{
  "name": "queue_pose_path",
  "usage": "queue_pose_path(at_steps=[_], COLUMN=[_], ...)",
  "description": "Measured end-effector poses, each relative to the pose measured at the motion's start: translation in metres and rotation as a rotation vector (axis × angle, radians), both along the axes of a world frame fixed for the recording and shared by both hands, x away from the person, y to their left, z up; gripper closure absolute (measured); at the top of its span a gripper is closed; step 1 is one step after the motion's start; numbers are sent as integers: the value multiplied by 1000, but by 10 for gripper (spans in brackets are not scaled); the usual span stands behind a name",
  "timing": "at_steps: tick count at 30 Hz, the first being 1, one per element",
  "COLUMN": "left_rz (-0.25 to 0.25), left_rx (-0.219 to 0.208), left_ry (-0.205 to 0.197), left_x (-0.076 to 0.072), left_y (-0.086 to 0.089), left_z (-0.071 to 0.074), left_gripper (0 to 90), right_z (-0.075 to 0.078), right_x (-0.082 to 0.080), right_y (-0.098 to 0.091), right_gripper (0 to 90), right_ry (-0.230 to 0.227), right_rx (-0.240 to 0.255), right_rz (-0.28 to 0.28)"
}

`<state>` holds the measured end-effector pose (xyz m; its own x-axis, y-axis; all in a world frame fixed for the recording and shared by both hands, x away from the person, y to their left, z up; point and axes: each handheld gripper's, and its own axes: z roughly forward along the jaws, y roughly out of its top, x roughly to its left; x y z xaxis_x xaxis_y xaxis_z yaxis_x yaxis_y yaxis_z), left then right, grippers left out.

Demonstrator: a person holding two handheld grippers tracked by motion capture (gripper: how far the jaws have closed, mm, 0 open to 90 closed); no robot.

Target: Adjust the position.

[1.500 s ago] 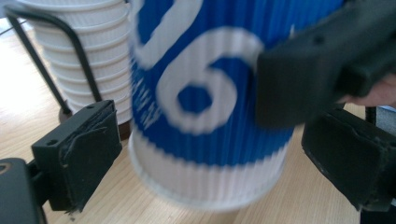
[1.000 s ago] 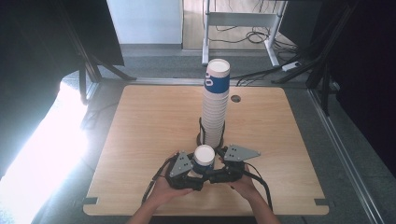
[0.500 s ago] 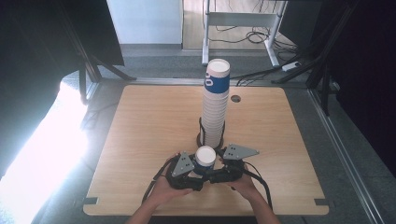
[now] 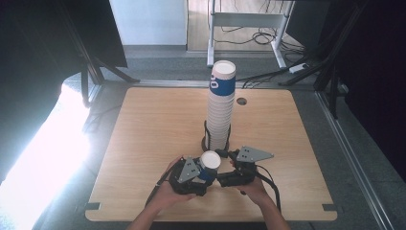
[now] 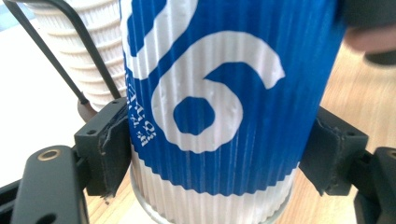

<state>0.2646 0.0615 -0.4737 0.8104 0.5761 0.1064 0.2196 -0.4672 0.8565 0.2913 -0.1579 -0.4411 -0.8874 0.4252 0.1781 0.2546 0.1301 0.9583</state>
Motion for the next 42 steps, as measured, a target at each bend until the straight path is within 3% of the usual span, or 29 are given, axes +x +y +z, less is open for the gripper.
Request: queue_pose_path(at_steps=[8,17,26,36,42], left_rz=[5,-3,-25,-42,-47], left_rx=[55,201,342,432,444], left_ry=[-15,-66,-132,-166,-180], left_x=[1,1,-2,-4,-6], left_y=[7,12,5,-6,-10], left_z=[-3,0,-2,-5,-8], left_gripper=[203,203,202,202,202], right_z=[2,0,-2,-5,-6], right_x=[-2,-2,1,0,1], right_y=[-10,-13,-15,-15,-17], right_gripper=[186,171,159,141,141], right_ry=[21,60,101,142,157], right_rx=[-6,-80,-134,-188,-218], right_rz=[-2,30,46,75,87])
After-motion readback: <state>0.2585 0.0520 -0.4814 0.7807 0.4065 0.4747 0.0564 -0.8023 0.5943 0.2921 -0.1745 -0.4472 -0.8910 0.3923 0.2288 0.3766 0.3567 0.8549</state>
